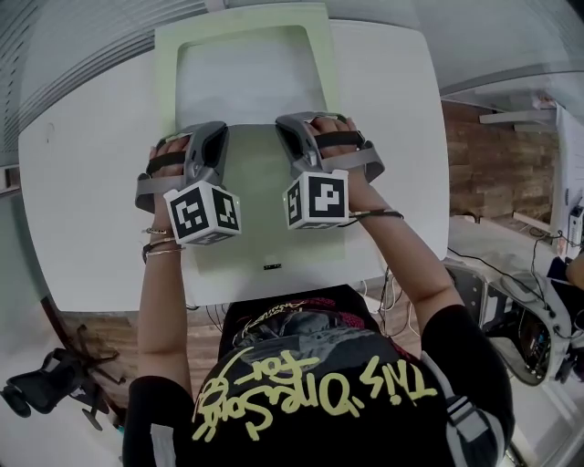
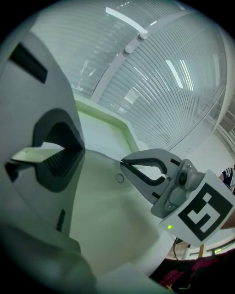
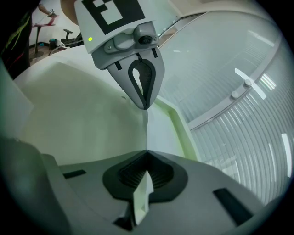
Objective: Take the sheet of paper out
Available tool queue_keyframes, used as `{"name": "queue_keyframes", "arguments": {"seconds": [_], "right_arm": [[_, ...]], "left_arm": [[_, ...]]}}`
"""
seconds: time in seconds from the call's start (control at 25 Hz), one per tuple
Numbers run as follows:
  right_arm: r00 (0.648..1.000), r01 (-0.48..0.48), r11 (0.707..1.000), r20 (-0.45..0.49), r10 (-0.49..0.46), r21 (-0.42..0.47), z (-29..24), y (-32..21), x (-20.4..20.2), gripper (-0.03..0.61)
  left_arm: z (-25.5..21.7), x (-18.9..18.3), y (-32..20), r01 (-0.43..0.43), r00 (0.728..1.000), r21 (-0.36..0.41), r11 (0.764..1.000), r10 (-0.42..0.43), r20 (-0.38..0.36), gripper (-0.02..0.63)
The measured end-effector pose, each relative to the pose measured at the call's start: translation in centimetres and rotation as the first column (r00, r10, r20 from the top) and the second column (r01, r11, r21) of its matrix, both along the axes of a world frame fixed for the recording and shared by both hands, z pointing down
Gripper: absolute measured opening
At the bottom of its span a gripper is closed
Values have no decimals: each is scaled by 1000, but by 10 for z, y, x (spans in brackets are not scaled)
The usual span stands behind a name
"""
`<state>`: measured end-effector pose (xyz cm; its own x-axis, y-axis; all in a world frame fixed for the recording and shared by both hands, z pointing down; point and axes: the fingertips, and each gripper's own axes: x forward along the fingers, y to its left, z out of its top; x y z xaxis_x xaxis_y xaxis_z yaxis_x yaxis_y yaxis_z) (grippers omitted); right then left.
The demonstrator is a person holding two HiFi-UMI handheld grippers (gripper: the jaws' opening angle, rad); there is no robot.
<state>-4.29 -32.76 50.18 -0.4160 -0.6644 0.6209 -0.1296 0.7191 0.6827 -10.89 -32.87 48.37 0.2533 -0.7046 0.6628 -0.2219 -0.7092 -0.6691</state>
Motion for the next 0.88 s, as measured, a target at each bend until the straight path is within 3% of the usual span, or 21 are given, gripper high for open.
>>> {"name": "queue_keyframes", "arguments": {"seconds": [0.88], "right_arm": [[996, 84, 994, 32, -81, -69, 1, 38, -19, 8]], "left_arm": [[2, -19, 45, 101, 994, 1, 995, -101, -39, 6]]}}
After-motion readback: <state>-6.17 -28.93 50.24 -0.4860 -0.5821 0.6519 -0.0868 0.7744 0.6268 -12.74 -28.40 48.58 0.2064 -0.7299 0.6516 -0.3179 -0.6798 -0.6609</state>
